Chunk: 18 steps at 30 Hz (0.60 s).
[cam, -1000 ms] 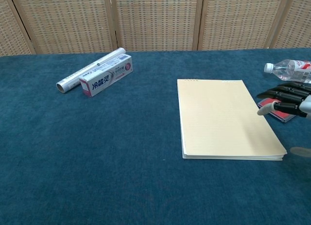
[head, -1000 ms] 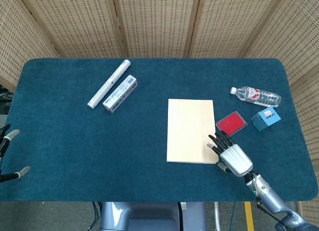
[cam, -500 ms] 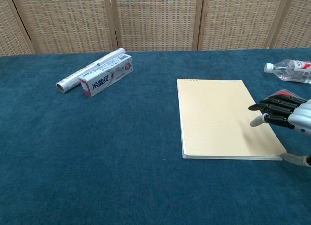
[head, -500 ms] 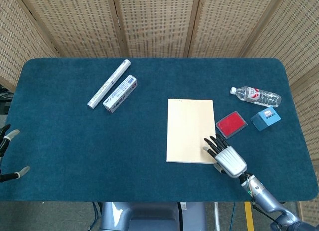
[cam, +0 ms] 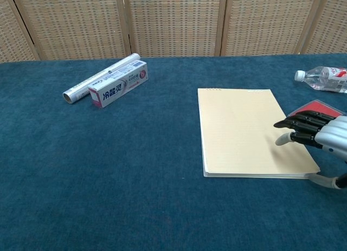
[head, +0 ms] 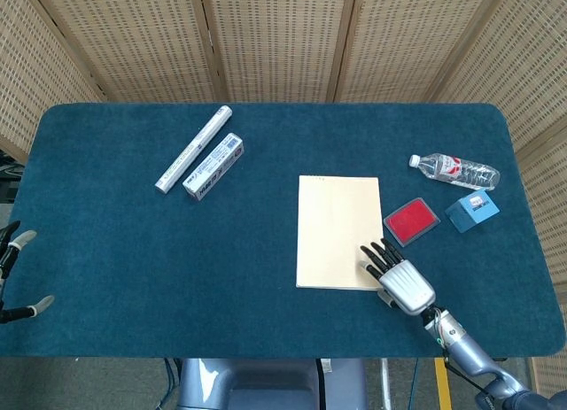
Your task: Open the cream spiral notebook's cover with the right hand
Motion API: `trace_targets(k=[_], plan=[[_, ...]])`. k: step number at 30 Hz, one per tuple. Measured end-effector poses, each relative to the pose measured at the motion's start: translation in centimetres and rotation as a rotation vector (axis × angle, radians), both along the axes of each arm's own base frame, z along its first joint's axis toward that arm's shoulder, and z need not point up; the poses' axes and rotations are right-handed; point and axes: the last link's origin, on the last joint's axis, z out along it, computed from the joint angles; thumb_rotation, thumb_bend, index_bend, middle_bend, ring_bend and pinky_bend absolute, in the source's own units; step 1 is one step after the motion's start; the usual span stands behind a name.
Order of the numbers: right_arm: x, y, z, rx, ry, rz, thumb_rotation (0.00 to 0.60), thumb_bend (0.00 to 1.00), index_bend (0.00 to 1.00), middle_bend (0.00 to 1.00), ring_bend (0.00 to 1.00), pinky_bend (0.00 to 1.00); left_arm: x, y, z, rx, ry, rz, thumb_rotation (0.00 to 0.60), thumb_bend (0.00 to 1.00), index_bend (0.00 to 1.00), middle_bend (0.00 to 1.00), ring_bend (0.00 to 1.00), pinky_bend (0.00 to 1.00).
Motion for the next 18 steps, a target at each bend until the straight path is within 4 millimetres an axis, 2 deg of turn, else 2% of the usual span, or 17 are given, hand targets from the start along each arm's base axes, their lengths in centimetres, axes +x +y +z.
trace_targets(k=[11, 18], plan=[[0.3, -0.6, -0.5, -0.010, -0.004, -0.002, 0.600, 0.36, 0.20, 0.07, 0.02, 0.06, 0.0, 0.1, 0.0, -0.004, 0.000, 0.001, 0.600, 0.00, 0.00, 0.00, 0.00, 0.00], [1.4, -1.5, -1.0, -0.024, -0.029, 0.002, 0.600, 0.38, 0.20, 0.09, 0.04, 0.06, 0.0, 0.1, -0.1, -0.003, 0.001, 0.003, 0.600, 0.00, 0.00, 0.00, 0.00, 0.00]])
